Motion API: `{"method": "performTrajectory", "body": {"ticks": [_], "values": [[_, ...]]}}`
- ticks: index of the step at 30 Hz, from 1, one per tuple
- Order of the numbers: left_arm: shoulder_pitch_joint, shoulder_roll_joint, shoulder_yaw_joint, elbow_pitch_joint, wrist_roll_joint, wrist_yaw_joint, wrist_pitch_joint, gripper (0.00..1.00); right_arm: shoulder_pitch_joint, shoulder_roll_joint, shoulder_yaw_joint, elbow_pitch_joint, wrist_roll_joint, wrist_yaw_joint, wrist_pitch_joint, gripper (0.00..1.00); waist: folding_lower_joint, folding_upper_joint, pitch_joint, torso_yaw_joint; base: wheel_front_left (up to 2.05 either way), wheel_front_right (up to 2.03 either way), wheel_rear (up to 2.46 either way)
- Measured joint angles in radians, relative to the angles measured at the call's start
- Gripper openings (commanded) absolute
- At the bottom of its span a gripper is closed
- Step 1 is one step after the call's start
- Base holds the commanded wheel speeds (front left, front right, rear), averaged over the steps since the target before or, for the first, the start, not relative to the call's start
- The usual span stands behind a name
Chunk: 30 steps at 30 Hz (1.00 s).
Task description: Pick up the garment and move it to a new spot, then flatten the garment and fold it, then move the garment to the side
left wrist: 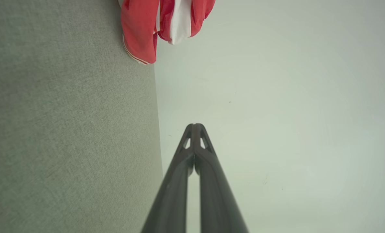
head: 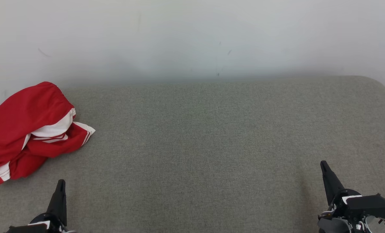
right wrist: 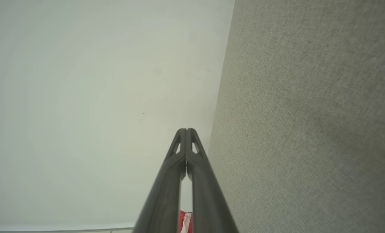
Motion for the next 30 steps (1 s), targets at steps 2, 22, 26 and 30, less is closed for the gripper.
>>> {"method": "performTrajectory", "body": {"ticks": [2, 22, 26, 30], "values": [[0.0, 0.0, 0.0, 0.0, 0.0, 0.0, 0.0, 0.0, 0.0, 0.0, 0.0, 0.0, 0.0, 0.0, 0.0, 0.0, 0.0, 0.0, 0.0, 0.0, 0.0, 0.0, 0.0], [0.0, 0.0, 0.0, 0.0, 0.0, 0.0, 0.0, 0.0, 0.0, 0.0, 0.0, 0.0, 0.0, 0.0, 0.0, 0.0, 0.0, 0.0, 0.0, 0.0, 0.0, 0.0, 0.0], [0.0, 0.0, 0.0, 0.0, 0.0, 0.0, 0.0, 0.0, 0.0, 0.0, 0.0, 0.0, 0.0, 0.0, 0.0, 0.0, 0.0, 0.0, 0.0, 0.0, 0.0, 0.0, 0.0], [0.0, 0.0, 0.0, 0.0, 0.0, 0.0, 0.0, 0.0, 0.0, 0.0, 0.0, 0.0, 0.0, 0.0, 0.0, 0.0, 0.0, 0.0, 0.0, 0.0, 0.0, 0.0, 0.0]]}}
